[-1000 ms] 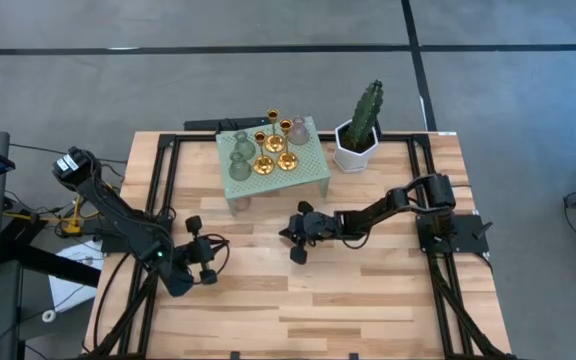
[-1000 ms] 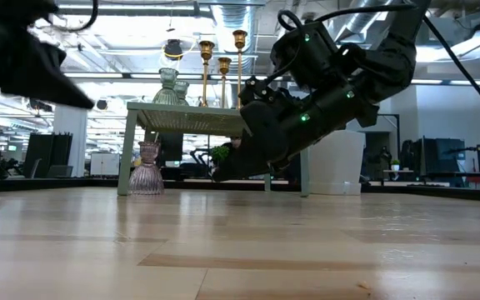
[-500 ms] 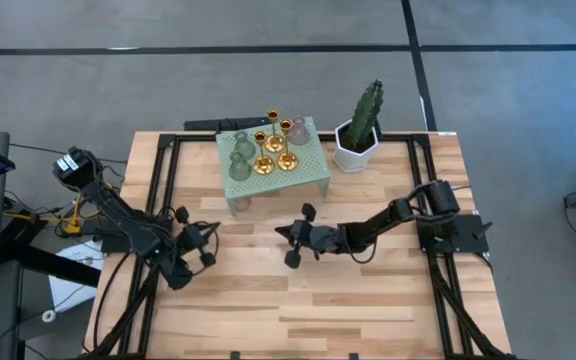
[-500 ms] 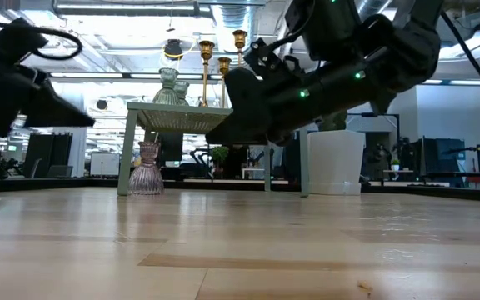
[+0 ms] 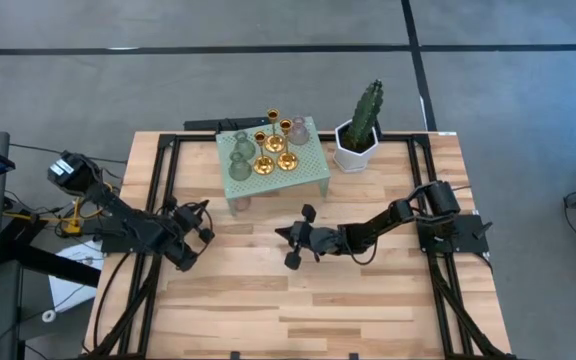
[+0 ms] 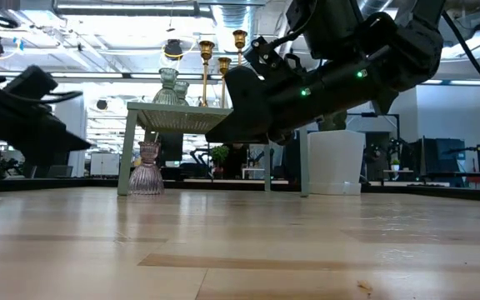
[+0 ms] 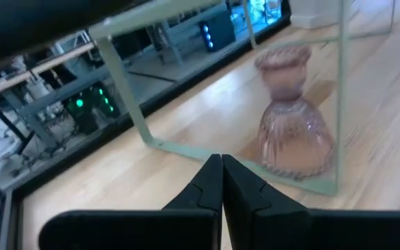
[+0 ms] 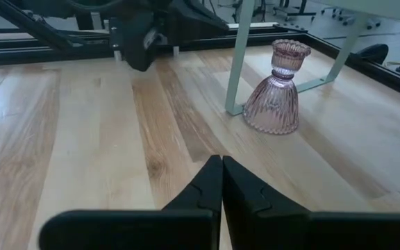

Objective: Pick & Place candle stick holders
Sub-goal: Put the pink glass candle holder on the shelf

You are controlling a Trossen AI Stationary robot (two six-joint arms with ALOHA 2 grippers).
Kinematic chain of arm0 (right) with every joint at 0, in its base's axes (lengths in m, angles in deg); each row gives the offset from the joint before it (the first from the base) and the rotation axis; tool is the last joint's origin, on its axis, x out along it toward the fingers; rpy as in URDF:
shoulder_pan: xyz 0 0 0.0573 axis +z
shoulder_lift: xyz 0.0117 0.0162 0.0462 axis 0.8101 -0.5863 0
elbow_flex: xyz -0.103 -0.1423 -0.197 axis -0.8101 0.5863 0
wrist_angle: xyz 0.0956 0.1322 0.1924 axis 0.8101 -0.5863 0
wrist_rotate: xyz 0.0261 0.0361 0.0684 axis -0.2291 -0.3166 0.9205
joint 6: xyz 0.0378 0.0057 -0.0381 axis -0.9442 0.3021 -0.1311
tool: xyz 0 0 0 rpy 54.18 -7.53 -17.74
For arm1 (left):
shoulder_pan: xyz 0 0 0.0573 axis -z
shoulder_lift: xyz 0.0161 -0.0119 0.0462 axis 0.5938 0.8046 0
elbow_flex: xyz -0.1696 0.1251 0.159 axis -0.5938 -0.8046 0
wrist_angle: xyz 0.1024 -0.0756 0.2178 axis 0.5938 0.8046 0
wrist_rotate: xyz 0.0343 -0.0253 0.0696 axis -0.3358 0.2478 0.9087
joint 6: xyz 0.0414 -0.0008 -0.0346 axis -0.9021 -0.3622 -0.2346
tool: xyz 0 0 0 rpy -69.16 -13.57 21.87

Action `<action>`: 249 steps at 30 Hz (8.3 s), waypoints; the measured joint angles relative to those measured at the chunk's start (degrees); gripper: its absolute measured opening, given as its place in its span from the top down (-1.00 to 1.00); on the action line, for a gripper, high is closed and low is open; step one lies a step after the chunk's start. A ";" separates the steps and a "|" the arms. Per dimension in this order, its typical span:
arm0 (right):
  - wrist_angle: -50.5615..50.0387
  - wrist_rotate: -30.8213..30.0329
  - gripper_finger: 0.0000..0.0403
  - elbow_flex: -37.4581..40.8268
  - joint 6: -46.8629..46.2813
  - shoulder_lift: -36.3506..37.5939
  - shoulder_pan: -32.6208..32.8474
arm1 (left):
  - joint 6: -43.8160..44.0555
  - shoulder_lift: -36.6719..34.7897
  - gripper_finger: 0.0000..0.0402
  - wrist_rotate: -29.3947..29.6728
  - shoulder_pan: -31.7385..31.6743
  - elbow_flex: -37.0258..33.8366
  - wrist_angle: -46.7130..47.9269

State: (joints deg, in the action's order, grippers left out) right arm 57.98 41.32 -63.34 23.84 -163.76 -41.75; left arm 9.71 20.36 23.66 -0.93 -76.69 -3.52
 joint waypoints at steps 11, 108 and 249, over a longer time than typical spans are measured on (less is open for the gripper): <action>1.05 0.48 1.00 0.00 1.00 0.00 -0.26 | 0.86 -0.02 0.99 -1.30 -0.60 -0.72 -2.98; -0.66 0.57 1.00 -0.02 1.60 -0.04 -1.22 | -54.54 6.69 1.00 -95.26 -63.87 -5.92 -70.88; -1.56 17.06 -0.34 -32.63 1.44 -26.36 -15.58 | -57.78 7.91 0.99 -99.97 -63.96 -5.99 -72.74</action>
State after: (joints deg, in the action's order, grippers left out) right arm 56.42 58.38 -95.97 25.28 -190.12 -57.33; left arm -48.06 28.27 -76.31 -64.89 -82.68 -76.26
